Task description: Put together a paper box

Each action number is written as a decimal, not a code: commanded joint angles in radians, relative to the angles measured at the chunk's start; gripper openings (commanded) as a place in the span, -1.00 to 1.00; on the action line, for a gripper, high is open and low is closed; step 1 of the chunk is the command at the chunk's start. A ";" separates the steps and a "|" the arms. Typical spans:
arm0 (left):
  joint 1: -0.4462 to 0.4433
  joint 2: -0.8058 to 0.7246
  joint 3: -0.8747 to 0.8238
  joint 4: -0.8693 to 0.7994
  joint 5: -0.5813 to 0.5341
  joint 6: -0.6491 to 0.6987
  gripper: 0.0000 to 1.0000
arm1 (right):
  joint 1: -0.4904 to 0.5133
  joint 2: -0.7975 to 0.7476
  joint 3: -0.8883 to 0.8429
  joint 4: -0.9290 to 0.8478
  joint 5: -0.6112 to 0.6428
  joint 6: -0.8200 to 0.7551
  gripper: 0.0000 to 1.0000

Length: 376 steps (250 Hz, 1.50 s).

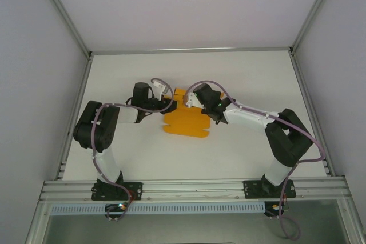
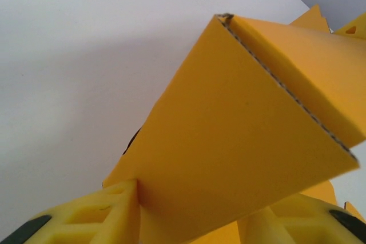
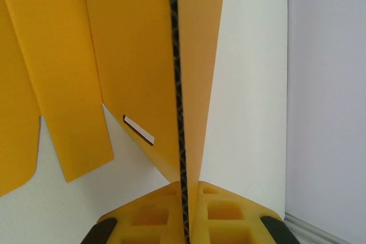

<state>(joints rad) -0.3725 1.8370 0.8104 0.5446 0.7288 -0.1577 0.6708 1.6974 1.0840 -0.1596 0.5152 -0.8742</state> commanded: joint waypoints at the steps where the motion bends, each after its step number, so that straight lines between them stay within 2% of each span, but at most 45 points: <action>1: -0.060 -0.071 0.031 0.002 0.020 0.057 -0.03 | 0.042 0.045 0.016 -0.086 -0.184 0.013 -1.00; 20: -0.096 -0.083 0.022 -0.014 -0.099 0.092 0.00 | 0.052 0.047 0.037 -0.115 -0.185 0.037 -1.00; 53: -0.123 -0.081 0.026 -0.021 -0.134 0.134 0.01 | 0.063 0.066 0.085 -0.184 -0.169 0.073 -1.00; 63: -0.130 -0.077 0.037 -0.043 -0.158 0.142 -0.09 | 0.069 0.072 0.083 -0.188 -0.162 0.076 -1.00; 76: -0.144 -0.073 0.042 -0.062 -0.224 0.159 -0.14 | 0.075 0.072 0.075 -0.175 -0.156 0.080 -1.00; 100: -0.176 -0.061 0.034 -0.047 -0.388 0.188 -0.13 | 0.079 0.066 0.086 -0.200 -0.195 0.139 -1.00; 114: -0.183 -0.053 0.039 -0.043 -0.398 0.182 -0.13 | 0.079 0.065 0.091 -0.215 -0.222 0.164 -1.00; 130: -0.188 -0.041 0.039 -0.010 -0.399 0.163 -0.29 | 0.079 0.073 0.101 -0.222 -0.225 0.188 -1.00; 152: -0.198 -0.027 0.039 0.017 -0.429 0.152 -0.41 | 0.078 0.097 0.116 -0.227 -0.194 0.217 -1.00; 187: -0.231 -0.039 0.000 0.087 -0.601 0.147 -0.77 | 0.074 0.101 0.140 -0.264 -0.176 0.276 -0.99; 198: -0.242 -0.047 -0.020 0.115 -0.651 0.150 -0.79 | 0.071 0.093 0.141 -0.258 -0.163 0.288 -0.94; 212: -0.247 -0.055 -0.042 0.145 -0.662 0.150 -0.83 | 0.060 0.076 0.138 -0.247 -0.152 0.291 -0.82; 228: -0.247 -0.064 -0.056 0.157 -0.639 0.147 -0.81 | 0.046 0.056 0.139 -0.241 -0.147 0.289 -0.85; 248: -0.247 -0.072 -0.057 0.141 -0.569 0.158 -0.58 | 0.025 0.040 0.144 -0.229 -0.141 0.281 -0.94; 258: -0.246 -0.078 -0.058 0.130 -0.513 0.161 -0.34 | 0.017 0.038 0.153 -0.230 -0.139 0.275 -1.00; 279: -0.241 -0.102 -0.067 0.111 -0.393 0.161 0.23 | 0.005 0.035 0.174 -0.246 -0.139 0.246 -1.00; 295: -0.233 -0.133 -0.075 0.085 -0.311 0.146 0.48 | -0.005 0.029 0.189 -0.270 -0.160 0.227 -1.00; 327: -0.198 -0.221 -0.122 0.037 -0.238 0.106 0.71 | -0.023 0.027 0.226 -0.350 -0.204 0.200 -1.00; 350: -0.155 -0.308 -0.192 0.025 -0.239 0.065 0.99 | -0.030 0.032 0.250 -0.408 -0.203 0.173 -1.00; 376: -0.106 -0.407 -0.269 0.025 -0.310 0.018 1.00 | -0.031 0.025 0.284 -0.495 -0.261 0.105 -1.00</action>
<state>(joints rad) -0.5247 1.5341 0.6064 0.5648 0.3958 -0.0753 0.6338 1.7397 1.3220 -0.5251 0.3649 -0.6865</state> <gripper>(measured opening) 0.997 0.061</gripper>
